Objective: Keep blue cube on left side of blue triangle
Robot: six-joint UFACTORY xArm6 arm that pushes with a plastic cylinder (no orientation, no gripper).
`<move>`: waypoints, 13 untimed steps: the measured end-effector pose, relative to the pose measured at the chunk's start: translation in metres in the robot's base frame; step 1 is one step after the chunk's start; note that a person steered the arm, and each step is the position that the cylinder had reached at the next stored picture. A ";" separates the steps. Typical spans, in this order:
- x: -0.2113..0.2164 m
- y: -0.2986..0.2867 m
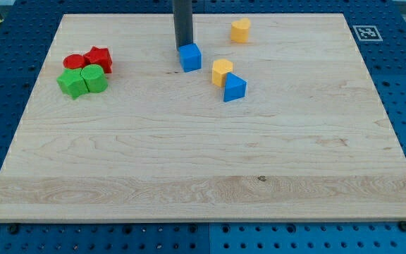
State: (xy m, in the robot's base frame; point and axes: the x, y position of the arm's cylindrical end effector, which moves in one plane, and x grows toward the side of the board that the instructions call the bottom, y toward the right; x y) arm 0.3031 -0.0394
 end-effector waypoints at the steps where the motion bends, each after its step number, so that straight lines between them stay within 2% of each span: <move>1: 0.006 0.000; 11: 0.063 0.054; 12: 0.063 0.054; 13: 0.062 0.025</move>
State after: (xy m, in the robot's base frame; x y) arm 0.3651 -0.0143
